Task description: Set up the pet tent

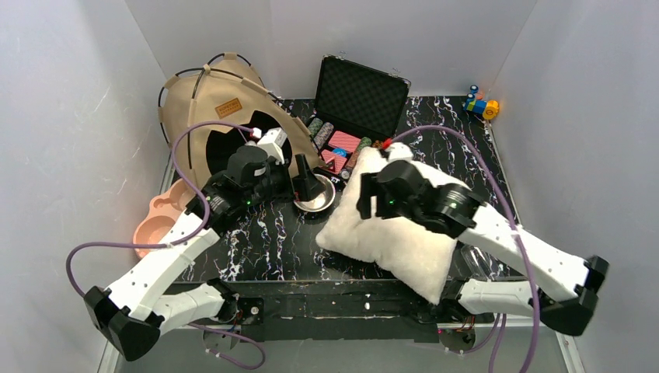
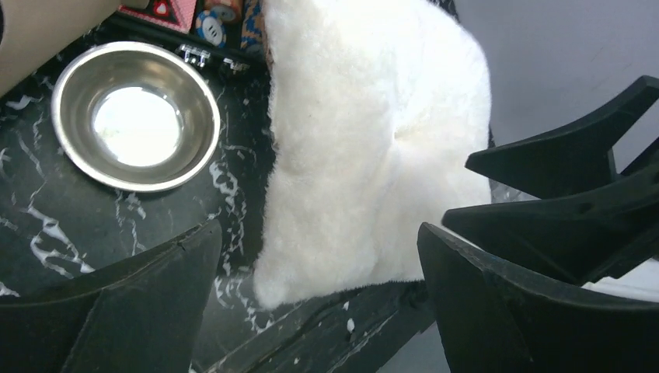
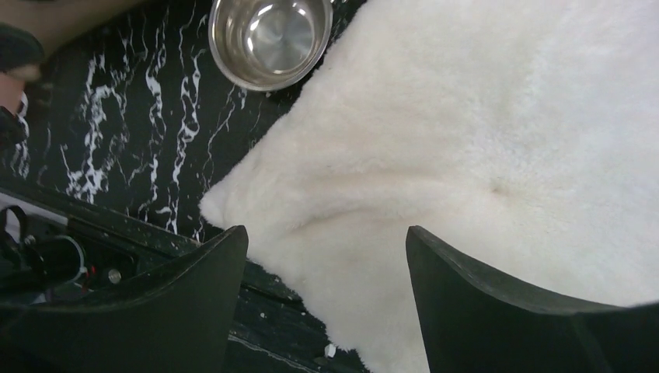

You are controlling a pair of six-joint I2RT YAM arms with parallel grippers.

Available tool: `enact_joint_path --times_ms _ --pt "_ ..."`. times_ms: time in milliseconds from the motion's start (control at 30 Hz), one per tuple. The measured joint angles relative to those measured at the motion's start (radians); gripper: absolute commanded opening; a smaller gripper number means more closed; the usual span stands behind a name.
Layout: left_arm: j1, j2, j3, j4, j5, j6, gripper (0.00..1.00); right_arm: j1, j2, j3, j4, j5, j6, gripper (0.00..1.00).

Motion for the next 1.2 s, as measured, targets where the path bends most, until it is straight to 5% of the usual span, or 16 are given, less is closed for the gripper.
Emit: enact_joint_path --times_ms 133,333,633,1200 --pt "-0.025 0.063 0.001 0.074 -0.009 -0.026 0.98 -0.141 -0.122 -0.067 0.014 -0.020 -0.003 0.83" --pt "-0.047 0.266 0.073 0.132 0.004 0.000 0.98 -0.494 -0.229 -0.194 -0.004 -0.110 -0.020 0.93" --pt "-0.053 0.518 0.214 0.203 0.071 0.065 0.98 -0.996 -0.316 -0.384 0.003 -0.331 -0.062 0.94" --pt "-0.080 0.772 0.279 0.254 0.183 0.053 0.98 -1.250 -0.241 -0.569 0.114 -0.509 -0.128 0.98"
